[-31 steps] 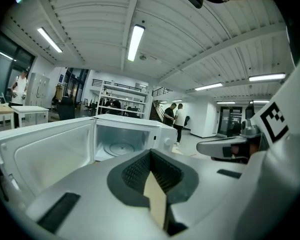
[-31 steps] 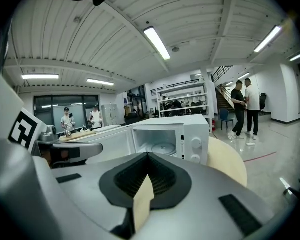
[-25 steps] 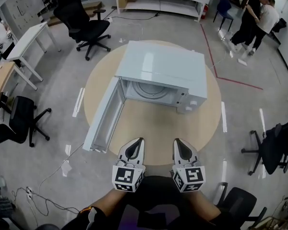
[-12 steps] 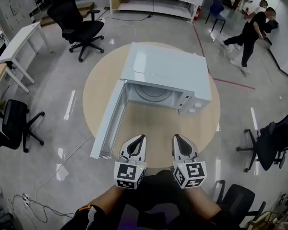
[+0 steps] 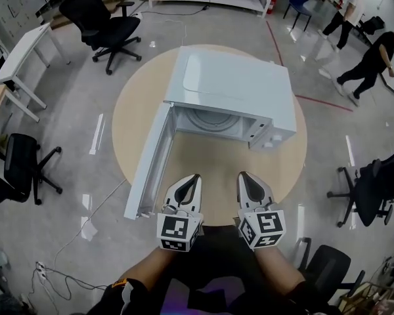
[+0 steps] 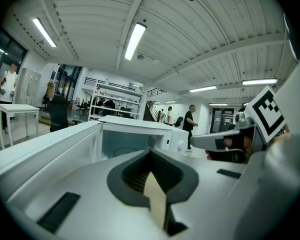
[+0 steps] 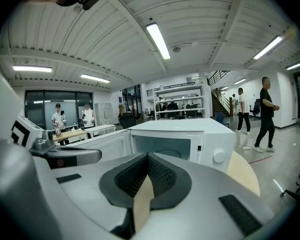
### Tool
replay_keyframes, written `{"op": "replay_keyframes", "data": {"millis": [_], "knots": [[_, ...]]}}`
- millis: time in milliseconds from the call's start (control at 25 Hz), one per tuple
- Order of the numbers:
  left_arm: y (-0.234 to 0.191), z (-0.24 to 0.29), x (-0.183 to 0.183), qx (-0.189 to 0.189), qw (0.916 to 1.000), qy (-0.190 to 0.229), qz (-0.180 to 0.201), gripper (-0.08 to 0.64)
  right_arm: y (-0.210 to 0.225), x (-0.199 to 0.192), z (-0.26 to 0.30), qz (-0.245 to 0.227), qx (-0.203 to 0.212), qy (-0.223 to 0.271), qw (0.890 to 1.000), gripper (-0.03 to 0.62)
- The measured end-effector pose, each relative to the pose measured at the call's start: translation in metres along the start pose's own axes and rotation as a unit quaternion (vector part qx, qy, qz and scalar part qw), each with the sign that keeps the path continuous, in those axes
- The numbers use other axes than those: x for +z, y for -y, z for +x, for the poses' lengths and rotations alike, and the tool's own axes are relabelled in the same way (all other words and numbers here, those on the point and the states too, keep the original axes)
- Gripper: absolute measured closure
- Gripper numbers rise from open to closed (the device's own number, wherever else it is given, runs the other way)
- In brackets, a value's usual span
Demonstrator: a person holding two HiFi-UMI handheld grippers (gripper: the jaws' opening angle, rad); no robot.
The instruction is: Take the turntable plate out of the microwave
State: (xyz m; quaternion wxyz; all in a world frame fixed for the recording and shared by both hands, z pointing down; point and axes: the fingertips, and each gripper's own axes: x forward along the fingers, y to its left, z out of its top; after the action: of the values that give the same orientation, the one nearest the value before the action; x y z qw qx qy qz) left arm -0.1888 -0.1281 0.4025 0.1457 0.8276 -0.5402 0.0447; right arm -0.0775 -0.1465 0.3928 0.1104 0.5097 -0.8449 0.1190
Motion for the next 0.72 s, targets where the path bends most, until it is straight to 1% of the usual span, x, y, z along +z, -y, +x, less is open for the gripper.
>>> {"op": "replay_keyframes", "data": {"millis": [360,720], "knots": [[-0.025,0.056,0.005,0.025,0.9995,-0.015,-0.014,0.514,0.025,0.0,0.062,0.024,0.016,-0.005,1.0,0.577],[-0.045,0.117,0.008,0.04,0.9981,-0.039,-0.027,0.512,0.057,-0.01,0.119,0.038,0.017,-0.032,0.999,0.577]]}}
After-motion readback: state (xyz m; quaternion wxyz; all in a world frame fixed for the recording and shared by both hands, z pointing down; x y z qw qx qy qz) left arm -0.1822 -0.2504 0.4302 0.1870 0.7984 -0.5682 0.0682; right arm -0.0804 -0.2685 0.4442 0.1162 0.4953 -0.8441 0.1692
